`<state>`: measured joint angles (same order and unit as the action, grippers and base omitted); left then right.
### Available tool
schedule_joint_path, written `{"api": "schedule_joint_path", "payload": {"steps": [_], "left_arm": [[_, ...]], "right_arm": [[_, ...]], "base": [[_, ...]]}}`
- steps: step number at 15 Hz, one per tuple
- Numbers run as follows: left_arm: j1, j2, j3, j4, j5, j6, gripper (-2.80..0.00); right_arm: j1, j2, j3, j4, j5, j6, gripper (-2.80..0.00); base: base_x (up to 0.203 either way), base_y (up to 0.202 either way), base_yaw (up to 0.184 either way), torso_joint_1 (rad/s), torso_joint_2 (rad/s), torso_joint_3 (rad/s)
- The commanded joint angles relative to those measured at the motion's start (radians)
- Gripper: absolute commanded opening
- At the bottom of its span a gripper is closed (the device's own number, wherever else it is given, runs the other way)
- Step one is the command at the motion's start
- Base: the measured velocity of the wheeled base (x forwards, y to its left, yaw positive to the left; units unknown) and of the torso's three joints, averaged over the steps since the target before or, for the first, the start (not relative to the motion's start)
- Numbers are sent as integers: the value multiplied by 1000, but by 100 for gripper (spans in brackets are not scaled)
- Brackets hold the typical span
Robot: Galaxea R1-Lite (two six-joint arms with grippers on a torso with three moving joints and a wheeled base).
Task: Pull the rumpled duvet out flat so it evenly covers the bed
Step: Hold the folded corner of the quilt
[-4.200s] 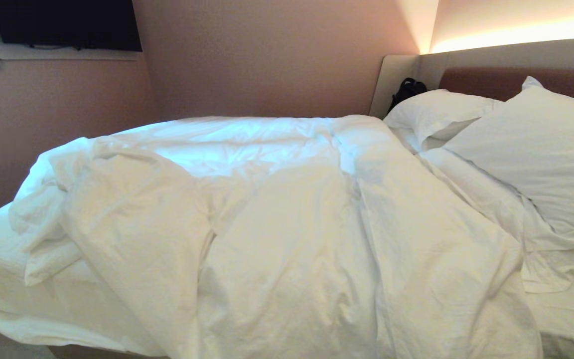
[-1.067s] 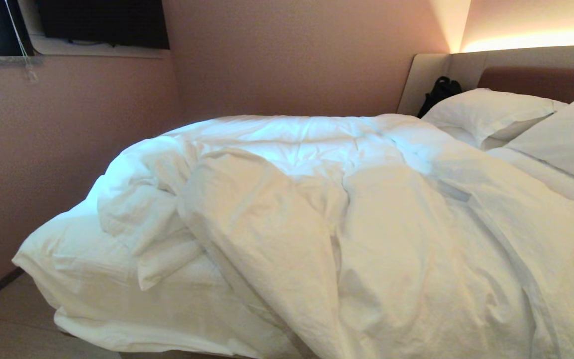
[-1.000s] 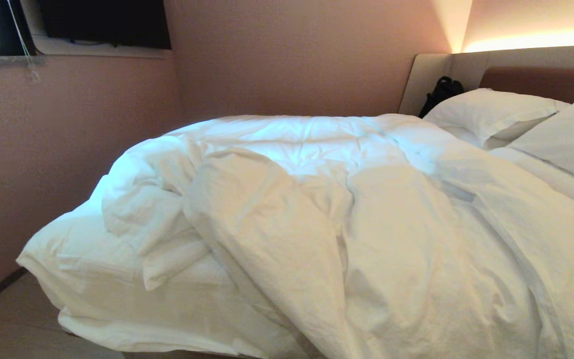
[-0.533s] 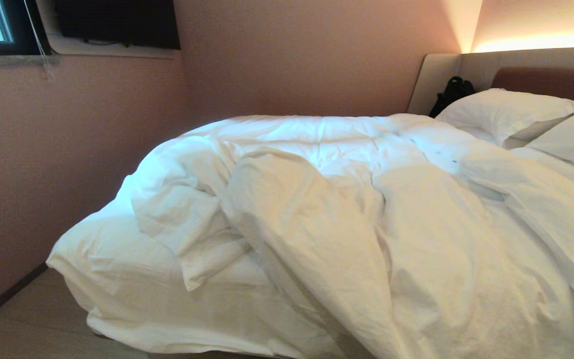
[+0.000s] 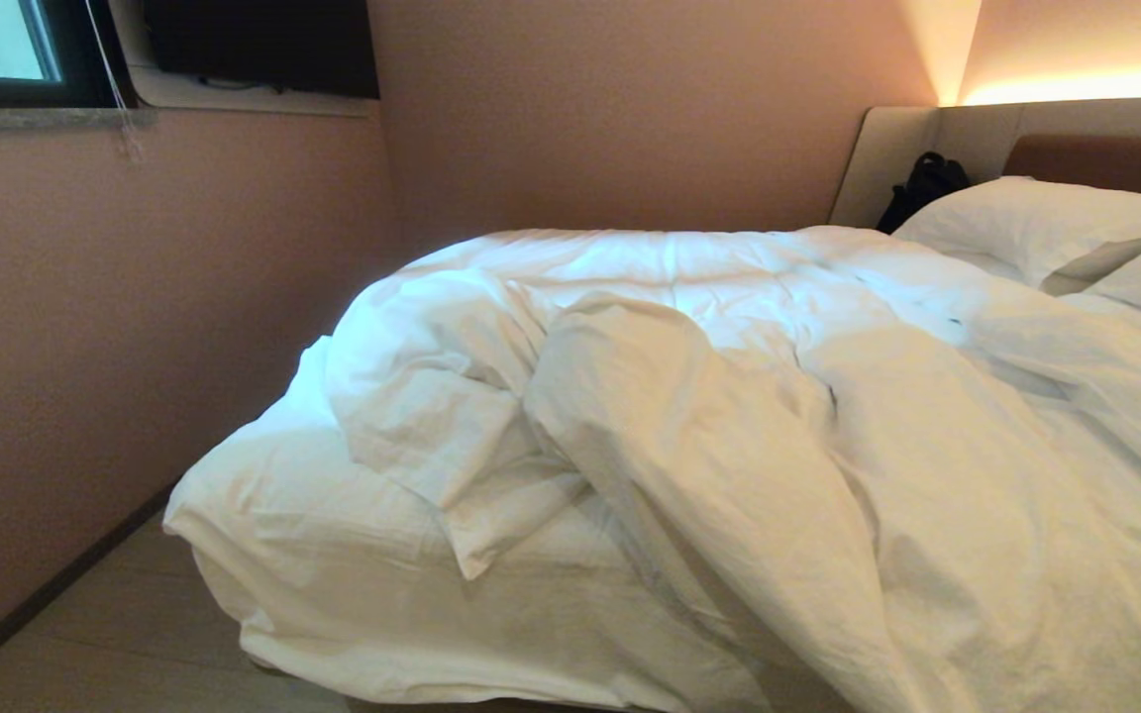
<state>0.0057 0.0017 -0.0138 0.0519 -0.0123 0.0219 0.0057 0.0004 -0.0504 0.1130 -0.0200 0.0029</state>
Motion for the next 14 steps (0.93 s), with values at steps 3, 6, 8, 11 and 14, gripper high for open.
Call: {"api": "schedule_joint_path", "payload": {"steps": [3, 6, 8, 11, 14], "left_arm": [[0, 0, 0, 0, 0, 0, -280], [0, 1, 0, 0, 0, -2, -280], [0, 0, 0, 0, 0, -2, -280], [0, 0, 0, 0, 0, -2, -280], [0, 1, 0, 2, 0, -1, -280]], "right_arm": [[0, 0, 0, 1, 0, 0, -280], [0, 0, 0, 1, 0, 0, -280], [0, 0, 1, 1, 0, 0, -280], [0, 0, 0, 1, 0, 0, -280], [0, 0, 0, 1, 0, 0, -280]], "base": [[0, 193, -2, 0, 1, 0], [0, 195, 0, 2, -1, 1], [0, 195, -1, 3, -2, 4], [0, 122, 3, 0, 0, 4], [0, 0, 0, 0, 0, 0]]}}
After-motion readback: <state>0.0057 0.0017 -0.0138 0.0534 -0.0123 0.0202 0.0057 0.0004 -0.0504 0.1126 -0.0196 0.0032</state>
